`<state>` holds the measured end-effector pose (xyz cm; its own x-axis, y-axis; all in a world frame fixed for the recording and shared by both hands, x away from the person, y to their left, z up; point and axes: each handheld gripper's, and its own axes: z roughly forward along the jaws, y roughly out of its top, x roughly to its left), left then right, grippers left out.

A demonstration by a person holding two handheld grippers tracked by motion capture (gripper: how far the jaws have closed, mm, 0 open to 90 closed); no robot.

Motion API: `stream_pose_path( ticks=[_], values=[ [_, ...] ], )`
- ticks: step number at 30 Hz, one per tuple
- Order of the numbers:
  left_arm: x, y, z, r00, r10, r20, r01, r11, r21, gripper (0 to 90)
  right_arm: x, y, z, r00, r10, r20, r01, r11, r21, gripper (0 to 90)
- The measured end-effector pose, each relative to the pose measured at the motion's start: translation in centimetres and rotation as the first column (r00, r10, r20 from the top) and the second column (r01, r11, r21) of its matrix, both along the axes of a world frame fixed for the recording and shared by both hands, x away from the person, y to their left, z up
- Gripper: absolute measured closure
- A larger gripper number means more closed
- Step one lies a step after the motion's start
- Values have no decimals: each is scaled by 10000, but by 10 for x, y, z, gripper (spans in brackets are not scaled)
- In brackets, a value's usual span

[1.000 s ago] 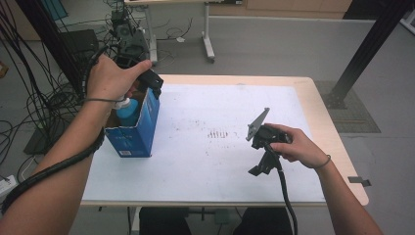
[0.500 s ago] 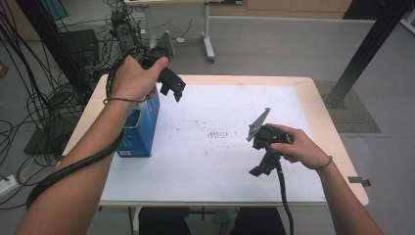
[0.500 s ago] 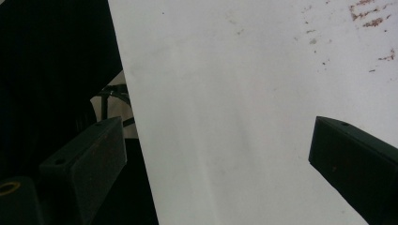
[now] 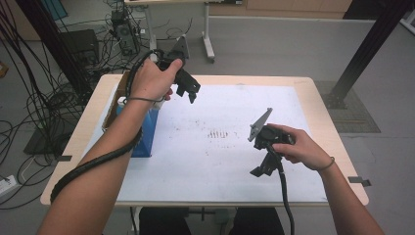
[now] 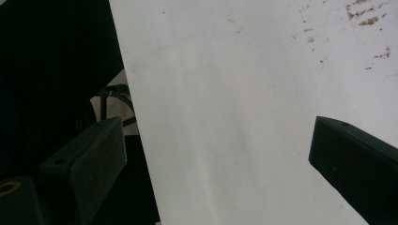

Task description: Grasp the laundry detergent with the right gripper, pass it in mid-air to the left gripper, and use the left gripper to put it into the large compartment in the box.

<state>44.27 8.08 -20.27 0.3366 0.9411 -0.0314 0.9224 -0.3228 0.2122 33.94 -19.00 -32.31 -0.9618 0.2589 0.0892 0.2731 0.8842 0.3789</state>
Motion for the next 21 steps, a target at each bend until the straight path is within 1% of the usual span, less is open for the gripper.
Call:
stream_pose_path(
  ticks=[3, 5, 6, 8, 11, 17, 19, 21],
  values=[
    [3, -2, -9, 10000, 75, -31, -75, 9999, -80, 50, 0, 0, -1, 10000, 6, 21, -6, 10000, -45, 43],
    [3, -5, -17, 10000, -11, -29, 11, 10000, -77, 50, 0, -1, -1, 10000, -27, 10, 27, 10000, -14, 43],
    [4, -6, -21, 9999, -86, -102, 86, 10000, -21, 51, -1, -2, -1, 10000, -32, 12, 32, 10000, -3, 43],
    [5, -9, -29, 9996, -134, -237, 132, 9999, -95, 57, -1, -2, -1, 10000, -34, 14, 34, 10000, -11, 43],
    [6, -13, -40, 9990, -211, -390, 212, 9998, 15, 60, -1, -4, -1, 10000, -45, 35, 45, 10000, -10, 44],
    [10, -16, -61, 9993, -184, -311, 185, 9998, 23, 65, -1, -7, -2, 9999, -110, 1, 110, 9999, 26, 44],
    [11, -16, -68, 9991, -187, -379, 188, 9998, 28, 64, -1, -8, -2, 9999, -124, 9, 124, 9999, 23, 44],
    [12, -16, -75, 9993, -209, -315, 213, 9997, 127, 65, -1, -9, -2, 9999, -126, 6, 126, 9999, 45, 44]
  ],
)
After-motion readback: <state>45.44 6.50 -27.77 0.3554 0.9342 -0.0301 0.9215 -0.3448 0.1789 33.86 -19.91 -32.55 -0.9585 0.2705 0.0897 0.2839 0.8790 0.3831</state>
